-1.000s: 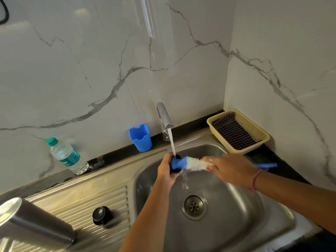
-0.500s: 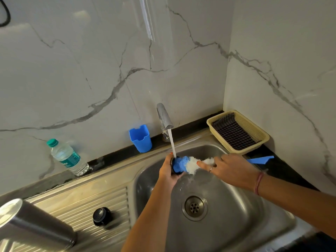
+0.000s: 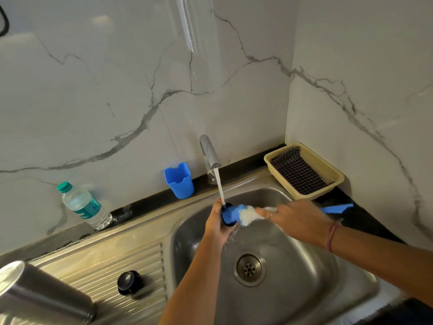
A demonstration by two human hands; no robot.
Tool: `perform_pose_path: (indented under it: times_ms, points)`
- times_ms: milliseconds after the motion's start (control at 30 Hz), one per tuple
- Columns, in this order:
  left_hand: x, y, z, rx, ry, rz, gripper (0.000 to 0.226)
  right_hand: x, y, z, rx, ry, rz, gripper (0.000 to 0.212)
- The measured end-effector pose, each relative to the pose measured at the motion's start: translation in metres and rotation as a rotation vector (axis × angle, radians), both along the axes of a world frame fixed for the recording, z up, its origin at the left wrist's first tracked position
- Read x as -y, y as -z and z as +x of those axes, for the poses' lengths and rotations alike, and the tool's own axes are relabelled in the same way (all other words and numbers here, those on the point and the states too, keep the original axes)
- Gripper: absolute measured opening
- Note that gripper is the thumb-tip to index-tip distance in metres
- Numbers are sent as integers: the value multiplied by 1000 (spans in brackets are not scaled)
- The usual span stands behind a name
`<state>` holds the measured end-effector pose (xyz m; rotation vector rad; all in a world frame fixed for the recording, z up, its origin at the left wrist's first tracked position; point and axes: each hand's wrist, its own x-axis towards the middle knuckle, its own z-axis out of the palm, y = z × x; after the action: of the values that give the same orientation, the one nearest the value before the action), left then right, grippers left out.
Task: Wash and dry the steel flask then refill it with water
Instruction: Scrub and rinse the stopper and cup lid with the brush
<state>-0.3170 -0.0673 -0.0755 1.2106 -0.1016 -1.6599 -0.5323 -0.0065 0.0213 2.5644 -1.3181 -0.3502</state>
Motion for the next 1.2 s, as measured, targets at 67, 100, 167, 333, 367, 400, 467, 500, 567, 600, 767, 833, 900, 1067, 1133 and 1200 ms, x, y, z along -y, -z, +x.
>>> perform_pose_path:
  times_ms: [67, 100, 167, 333, 367, 400, 467, 500, 567, 600, 767, 833, 900, 1067, 1133, 1200]
  points:
    - [1, 1, -3, 1, 0, 5, 36, 2, 0, -1, -106, -111, -65, 61]
    - [1, 2, -3, -2, 3, 10, 38, 5, 4, -1, -25, -51, -28, 58]
    - [1, 3, -1, -20, 10, 12, 39, 5, 8, 5, 430, 276, 304, 44]
    - [2, 0, 1, -34, 21, -34, 27, 7, 3, 7, 1200, 949, 1213, 25]
    - [0, -2, 1, -37, 35, -51, 25, 3, 0, 6, 1100, 832, 1078, 27]
    - [-2, -1, 1, -37, 46, -58, 24, -1, -5, 5, 936, 675, 864, 29]
    - [-6, -1, 2, -34, 40, -45, 27, -8, -11, 1, 560, 433, 428, 41]
    - [-6, 0, 4, -29, 21, -28, 29, -12, -14, -1, 446, 396, 293, 44]
    - [-5, 3, 5, -21, -38, 26, 32, -19, -14, -3, 434, 384, 200, 44]
    - [-4, 3, 6, -12, -68, 56, 34, -22, -14, -6, 463, 403, 221, 44]
    - [-4, 2, 14, -79, -176, 117, 38, -30, 13, -21, 816, 686, 401, 45]
    - [-7, 4, 14, -102, -192, 103, 36, -32, 30, -16, 996, 797, 515, 41]
    - [-10, 6, 9, -107, -184, 65, 34, -36, 44, 0, 1134, 825, 614, 39]
    - [-13, 8, 2, -81, -135, 20, 35, -59, 75, 48, 1214, 803, 538, 42]
    - [-13, 12, 4, -62, -127, 24, 37, -71, 79, 60, 1222, 814, 491, 44]
    - [-13, 16, 7, -56, -139, 44, 39, -80, 78, 69, 1228, 800, 458, 45]
